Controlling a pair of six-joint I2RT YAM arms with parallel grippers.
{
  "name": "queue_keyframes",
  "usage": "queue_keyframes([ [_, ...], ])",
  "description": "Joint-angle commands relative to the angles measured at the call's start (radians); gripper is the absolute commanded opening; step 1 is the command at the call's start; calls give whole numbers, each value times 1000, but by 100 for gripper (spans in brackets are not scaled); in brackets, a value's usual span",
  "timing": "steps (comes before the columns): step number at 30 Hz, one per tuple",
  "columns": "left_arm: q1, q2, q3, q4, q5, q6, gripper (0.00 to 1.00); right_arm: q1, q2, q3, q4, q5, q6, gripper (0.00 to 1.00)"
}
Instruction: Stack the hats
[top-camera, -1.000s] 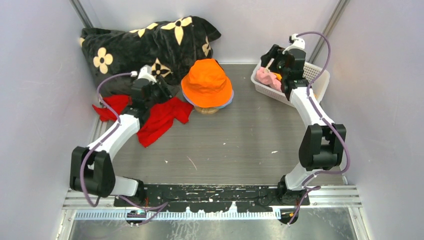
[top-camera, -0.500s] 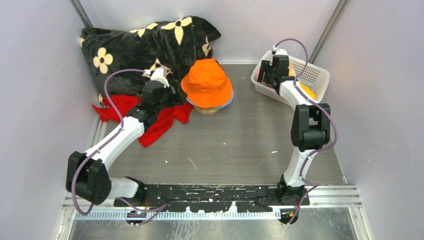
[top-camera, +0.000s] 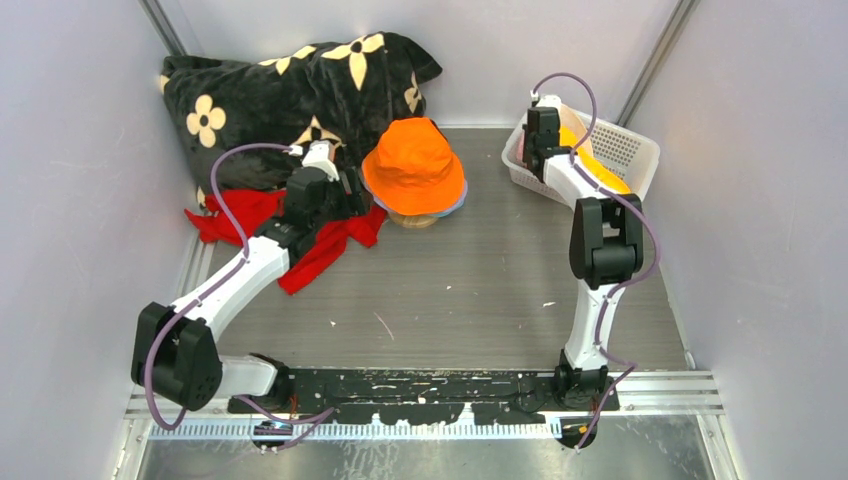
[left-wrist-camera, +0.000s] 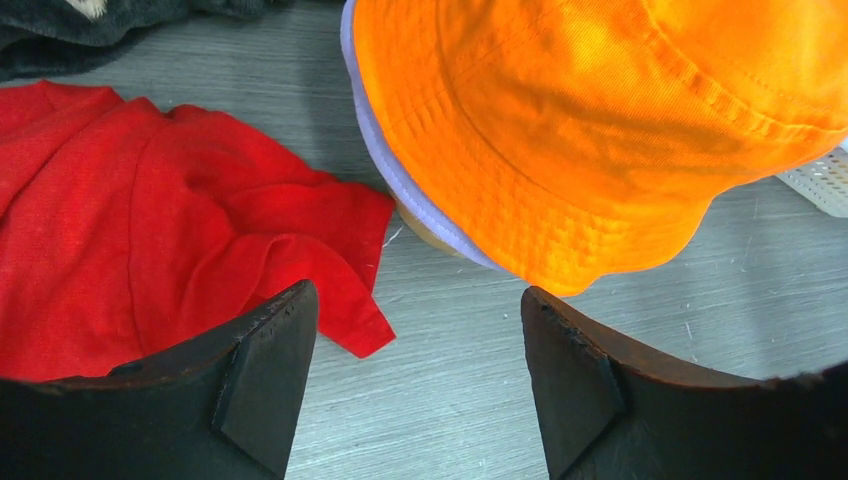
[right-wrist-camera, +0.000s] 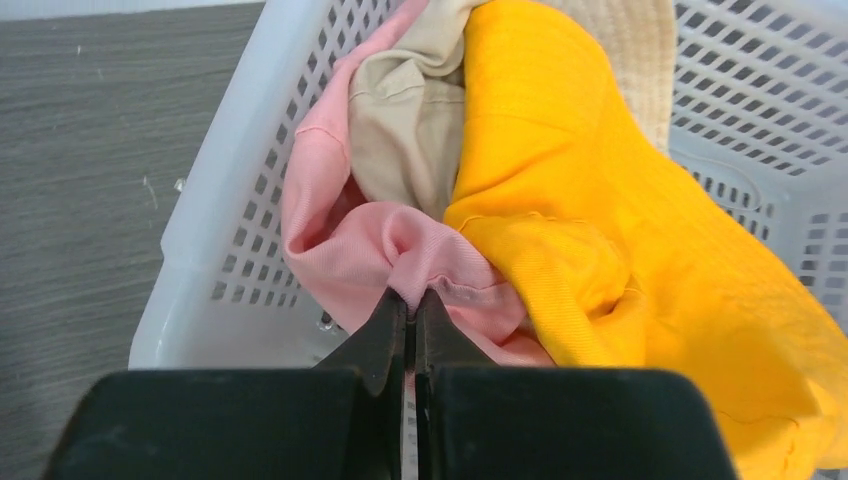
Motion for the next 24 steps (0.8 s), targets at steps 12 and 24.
queue_keyframes([
  [12,-25,-154,-63,155,-18,-12,74,33,-552,-51,227,-268,72,1],
  [24,-36,-190,-80,329,131,-32,74,34,-627,-103,403,-556,239,1],
])
